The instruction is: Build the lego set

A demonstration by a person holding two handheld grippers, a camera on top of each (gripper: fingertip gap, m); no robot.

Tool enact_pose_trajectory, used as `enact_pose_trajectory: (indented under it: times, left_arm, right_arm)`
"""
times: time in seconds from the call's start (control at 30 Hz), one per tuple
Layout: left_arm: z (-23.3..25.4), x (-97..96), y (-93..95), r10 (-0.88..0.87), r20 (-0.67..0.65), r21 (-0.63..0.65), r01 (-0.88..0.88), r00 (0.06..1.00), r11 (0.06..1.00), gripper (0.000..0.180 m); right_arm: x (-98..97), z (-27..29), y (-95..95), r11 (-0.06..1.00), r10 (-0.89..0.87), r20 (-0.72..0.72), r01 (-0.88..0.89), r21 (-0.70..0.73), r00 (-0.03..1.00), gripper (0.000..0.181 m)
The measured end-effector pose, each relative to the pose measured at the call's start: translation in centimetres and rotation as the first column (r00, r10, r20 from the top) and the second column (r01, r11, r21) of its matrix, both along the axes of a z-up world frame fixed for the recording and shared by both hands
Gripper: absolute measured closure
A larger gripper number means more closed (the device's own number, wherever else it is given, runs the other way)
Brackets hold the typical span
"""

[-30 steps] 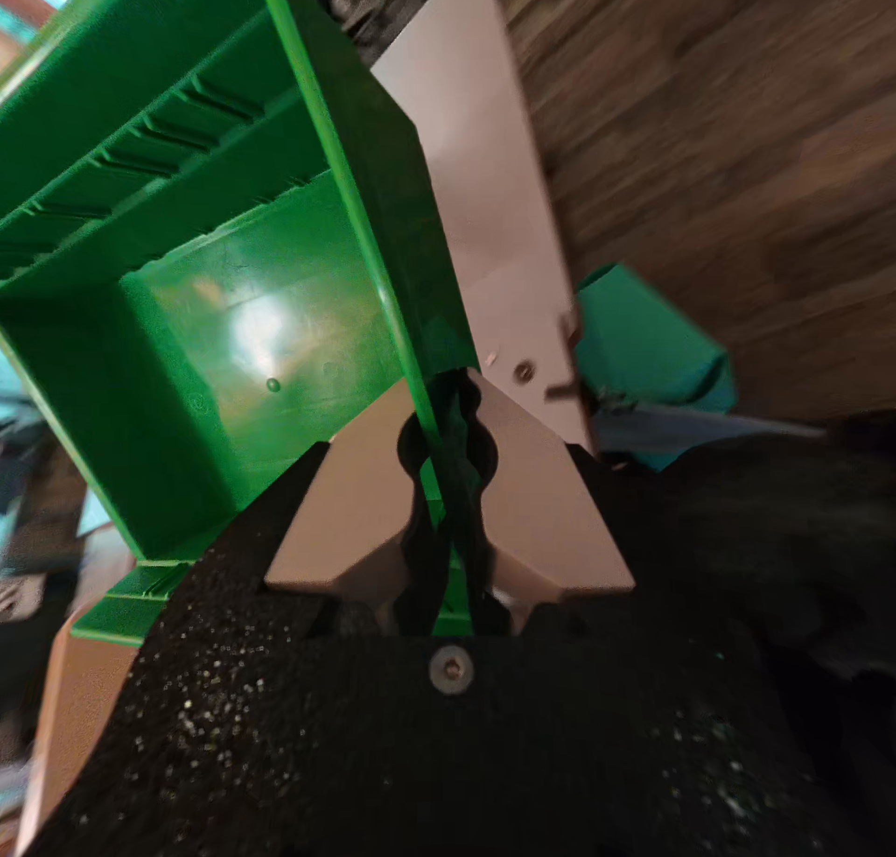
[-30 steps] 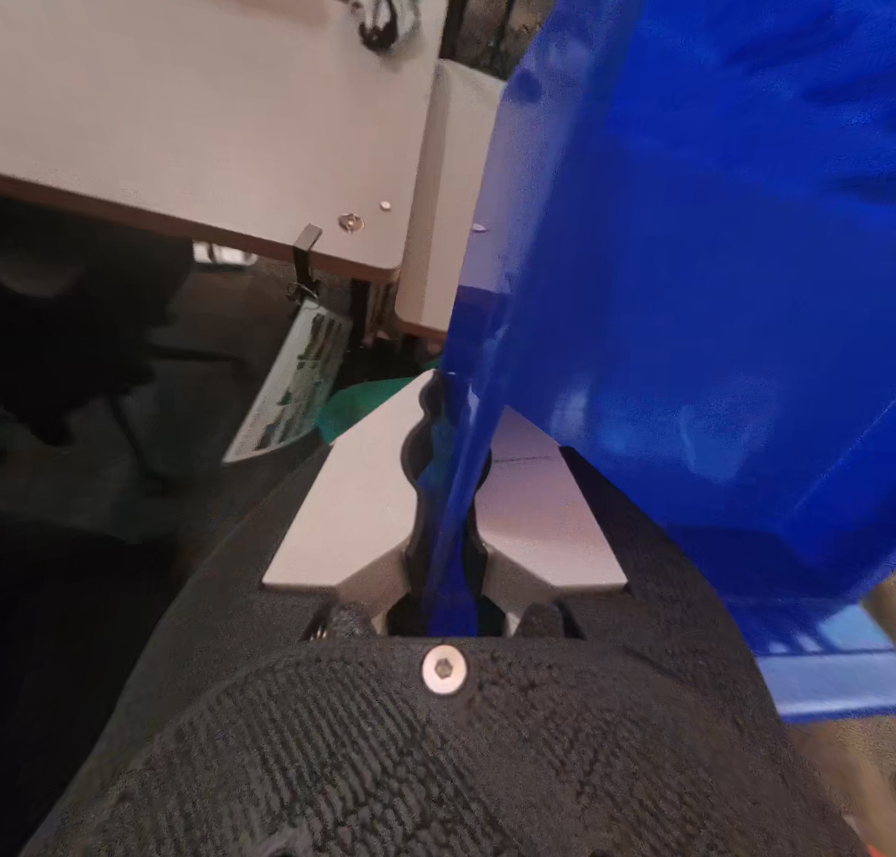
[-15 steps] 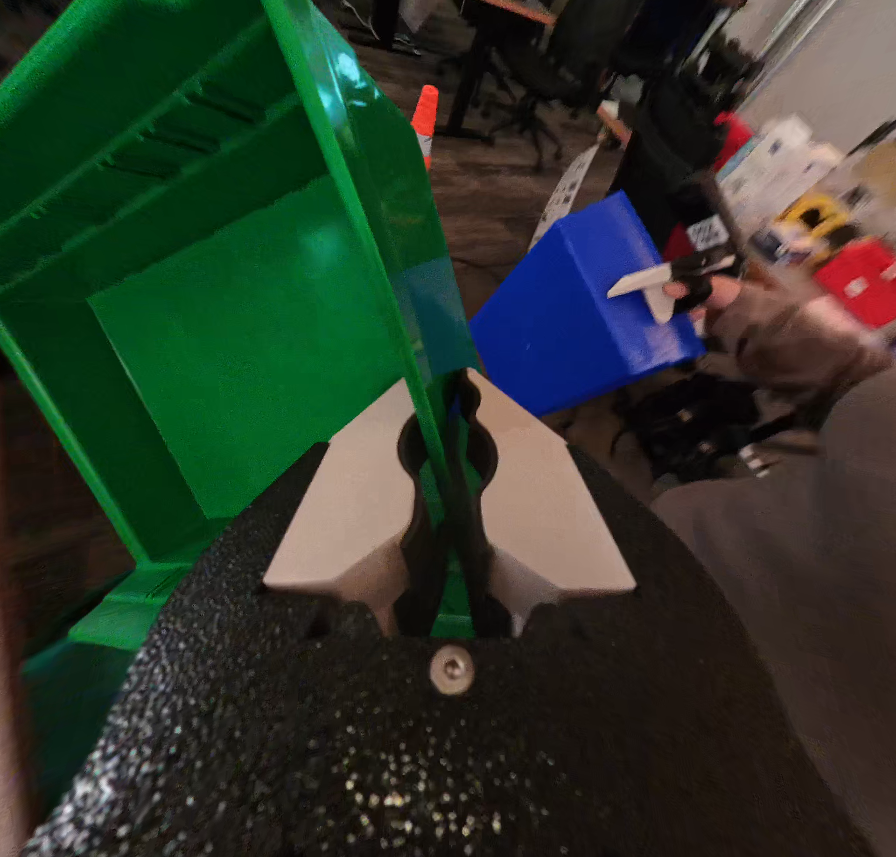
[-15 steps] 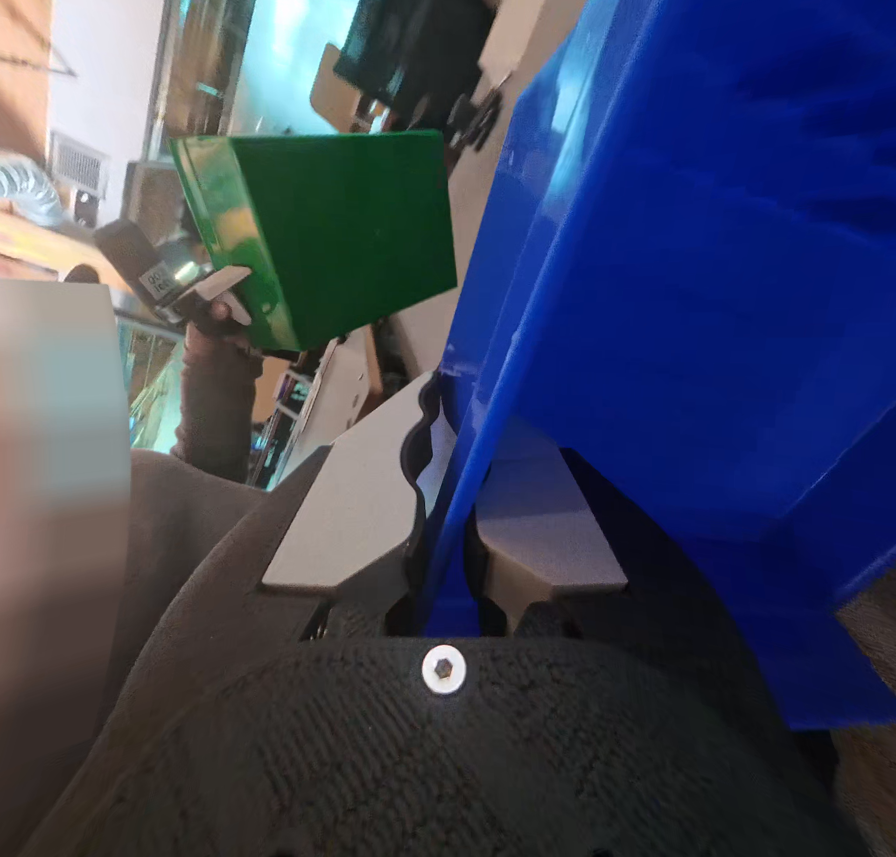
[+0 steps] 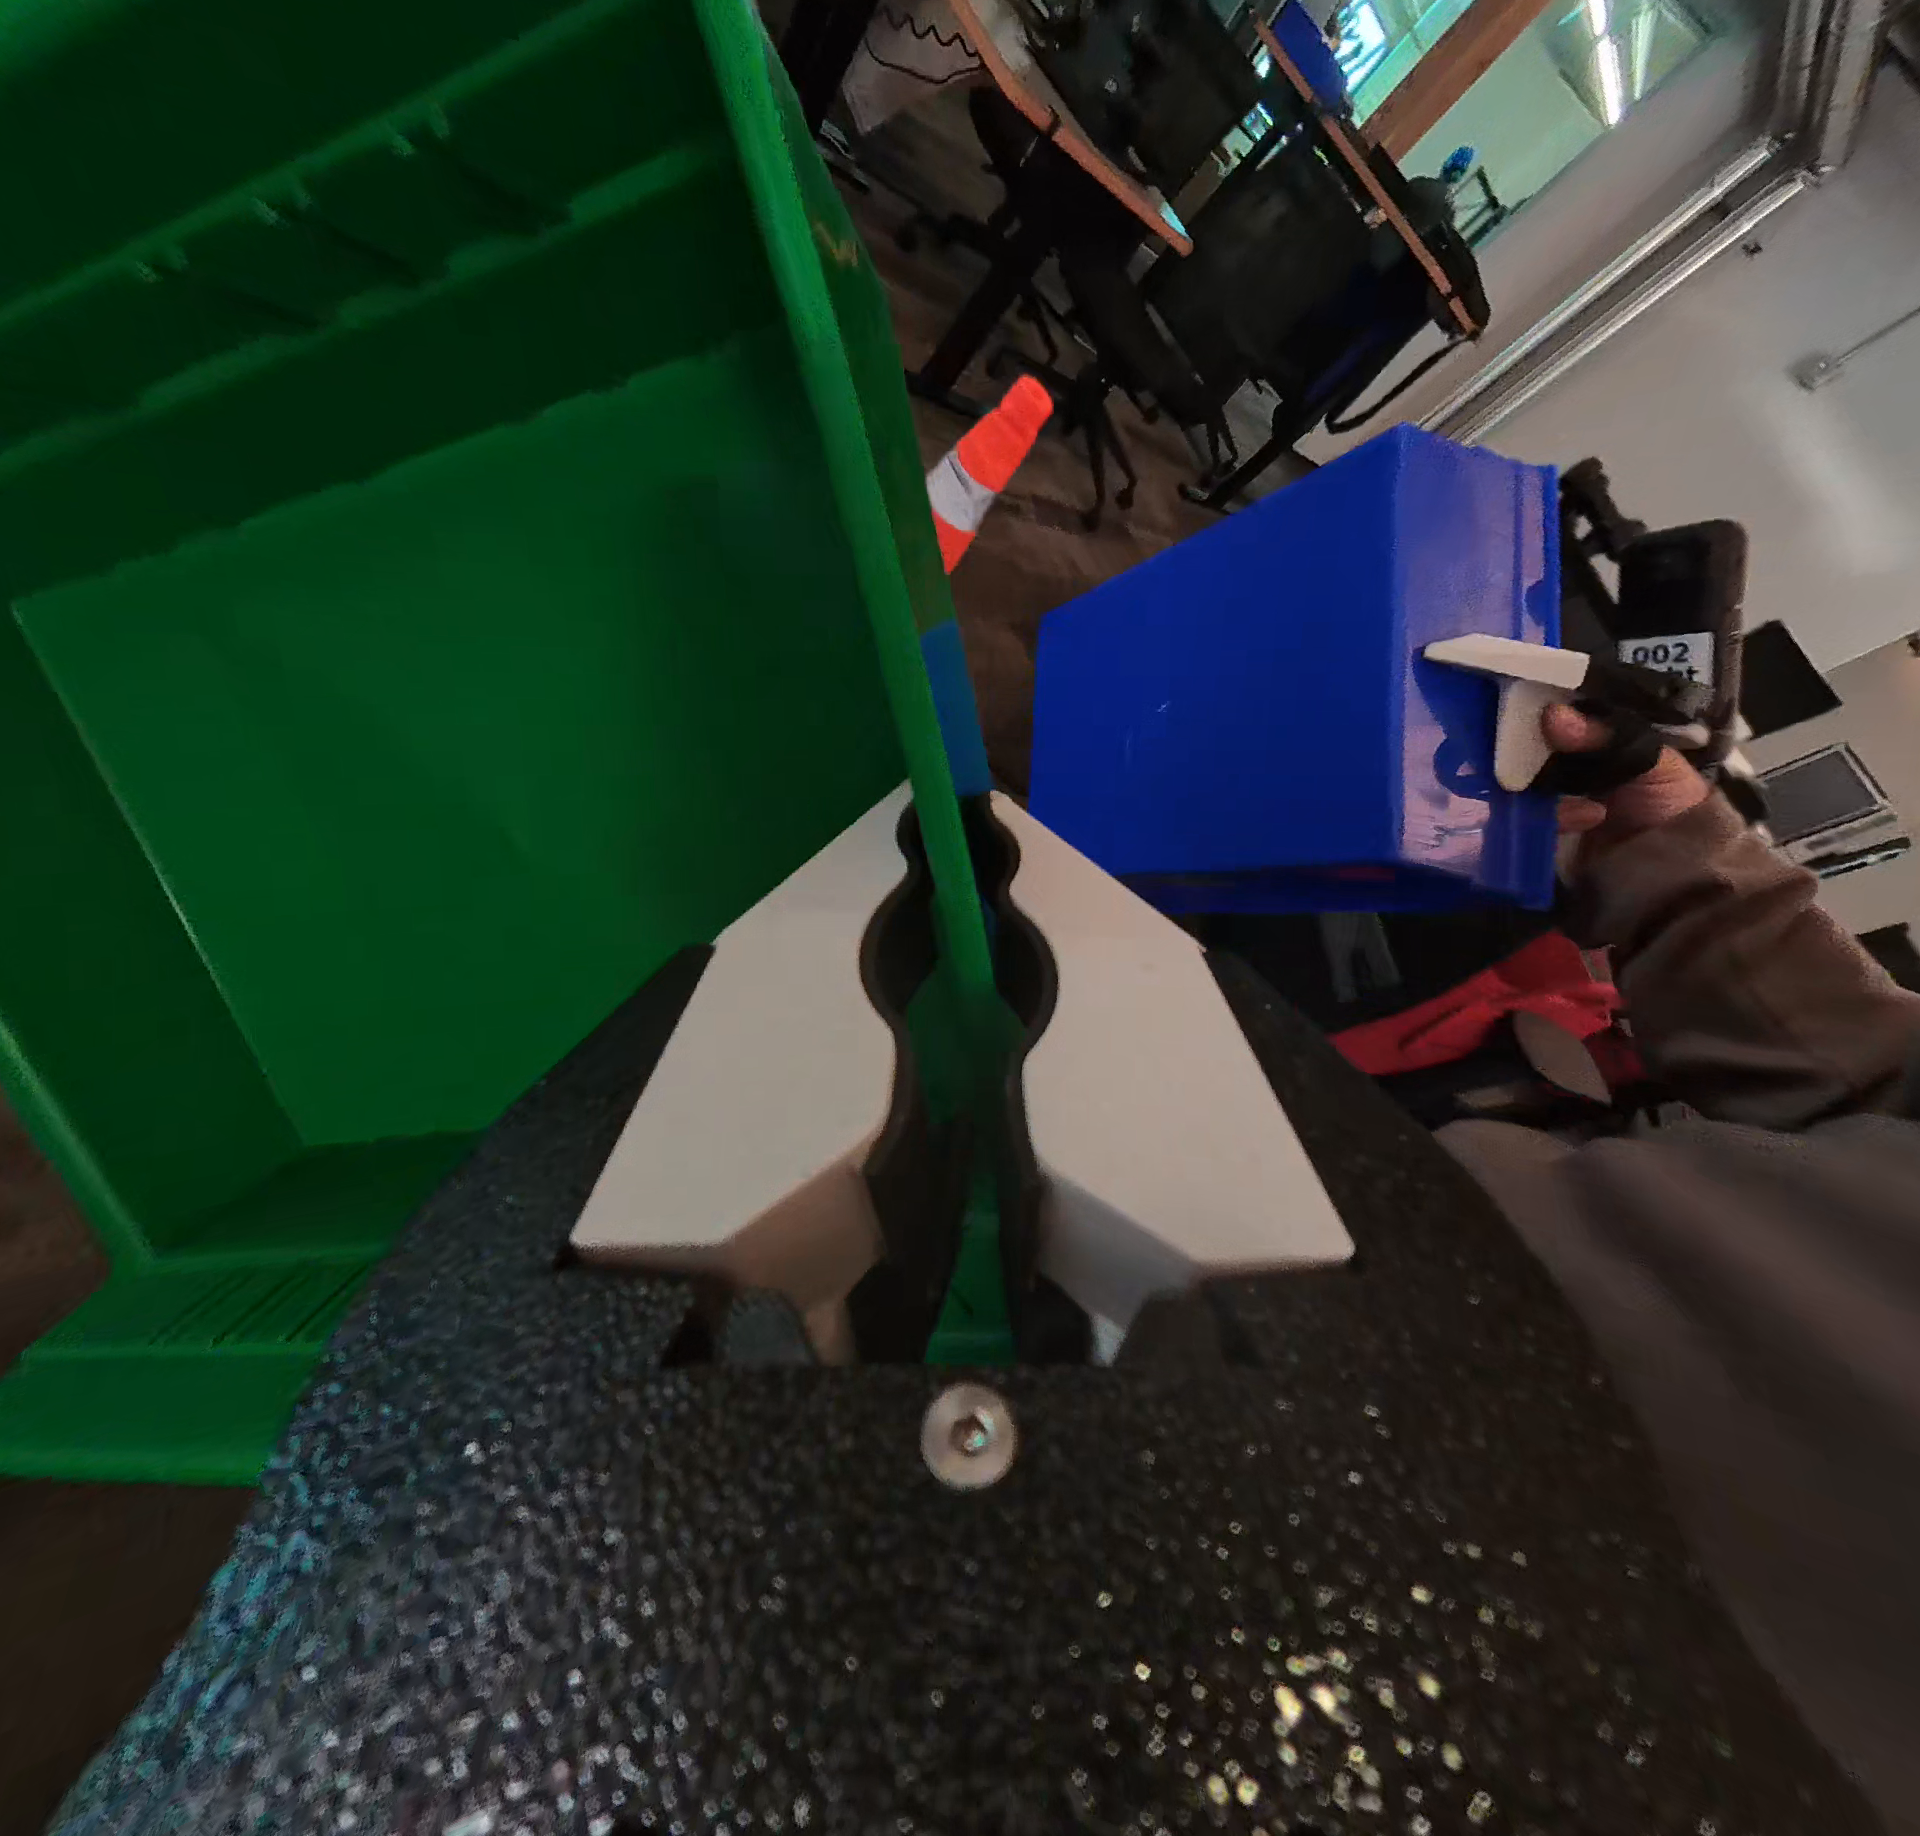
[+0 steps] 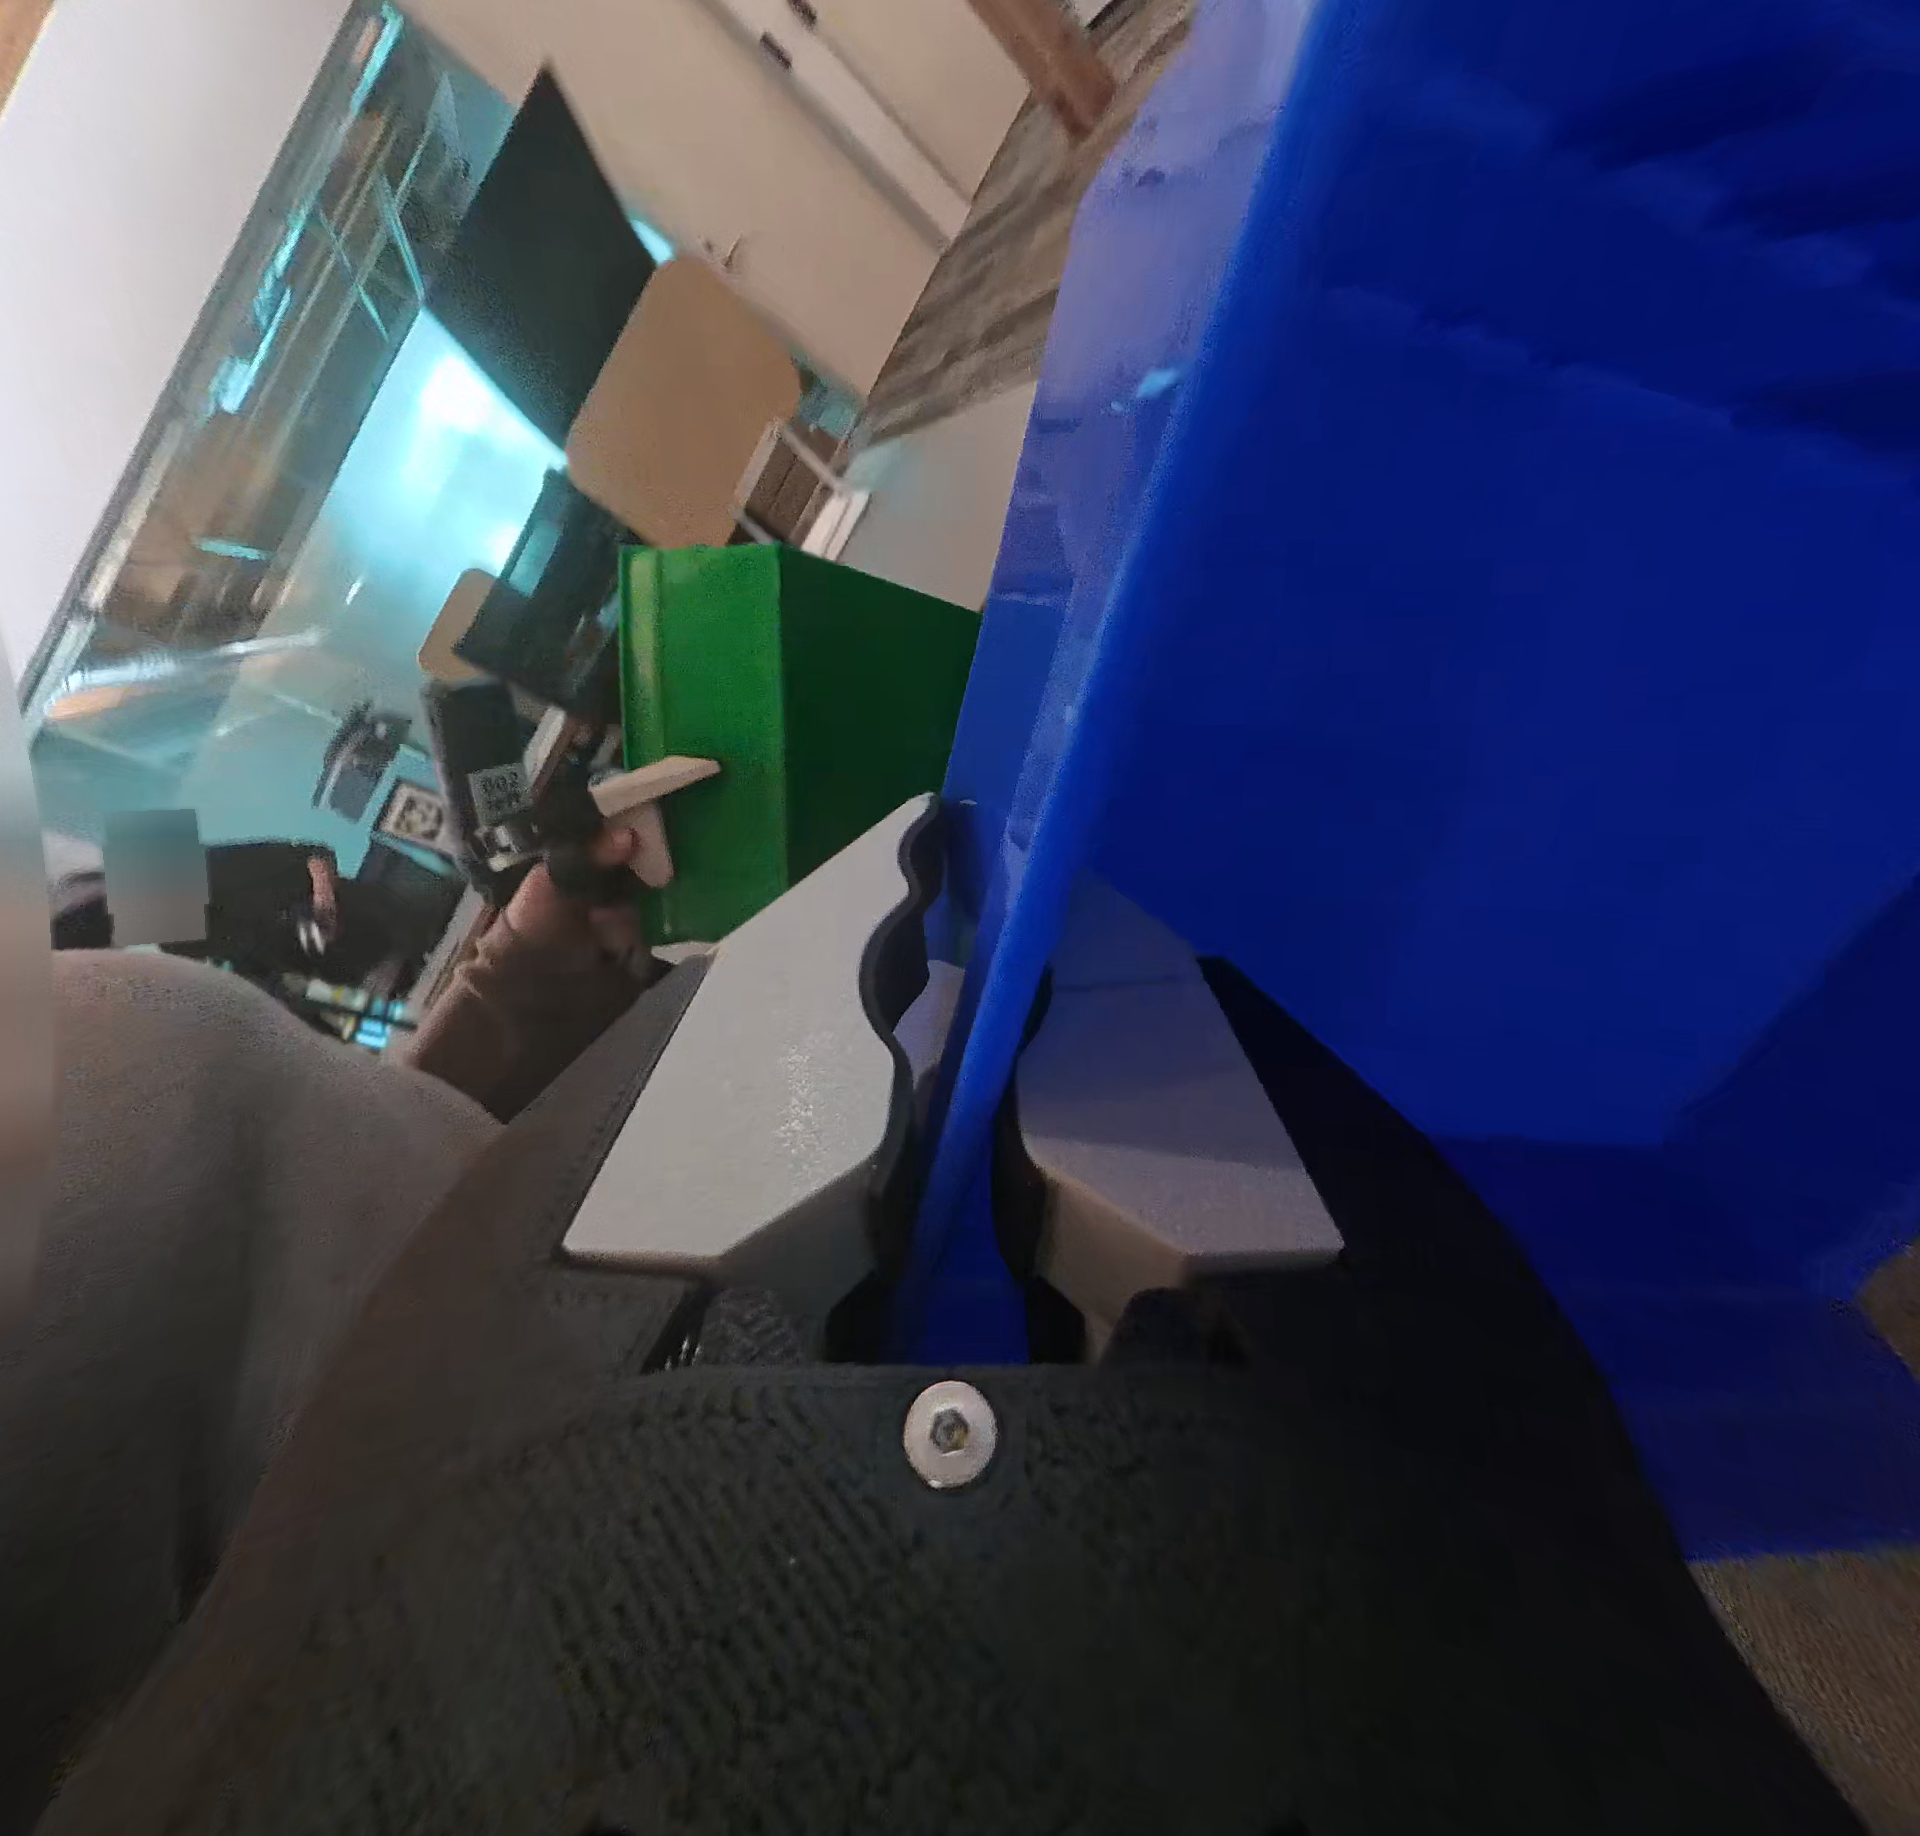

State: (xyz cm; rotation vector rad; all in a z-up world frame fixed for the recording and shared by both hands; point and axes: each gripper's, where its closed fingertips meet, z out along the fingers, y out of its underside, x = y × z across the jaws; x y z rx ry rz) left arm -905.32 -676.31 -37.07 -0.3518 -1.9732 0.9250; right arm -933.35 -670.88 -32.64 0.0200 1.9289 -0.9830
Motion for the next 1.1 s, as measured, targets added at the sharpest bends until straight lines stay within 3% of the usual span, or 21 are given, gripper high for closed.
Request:
enact_pose_trajectory:
  times: [0.17,0.3,0.47,0.7,0.9,1.1]
  left_arm:
    - [0.5,-4.0,-16.7,-0.057,-0.029,0.020,0.058,0.998,0.998,0.177]
    - [1.3,-6.2,-30.8,-0.069,-0.137,0.005,0.070,0.988,0.998,0.177]
    - [0.7,-6.6,-49.6,0.044,-0.255,0.013,-0.042,0.966,0.999,0.178]
    - [1.1,0.0,-72.5,0.255,-0.217,0.058,-0.248,0.942,0.967,0.177]
    - [1.8,13.3,-85.1,0.464,-0.208,0.016,-0.471,0.861,0.882,0.178]
    - [-0.5,28.0,-96.8,0.611,-0.130,-0.007,-0.617,0.781,0.787,0.178]
  right_arm:
    - [-1.9,1.2,-15.9,1.000,-0.004,-0.039,0.004,-0.004,0.999,0.179]
    - [-3.1,1.0,-28.1,1.000,0.001,-0.060,-0.002,-0.015,0.998,0.179]
    - [-5.0,-1.5,-47.1,0.999,0.040,-0.059,-0.041,-0.002,0.997,0.179]
    - [1.6,-2.1,-77.8,0.964,0.260,-0.062,-0.255,0.079,0.964,0.180]
    - [16.9,-0.7,-97.7,0.845,0.533,-0.108,-0.535,0.018,0.839,0.179]
    - [34.4,0.1,-114.7,0.732,0.676,-0.064,-0.679,-0.050,0.734,0.178]
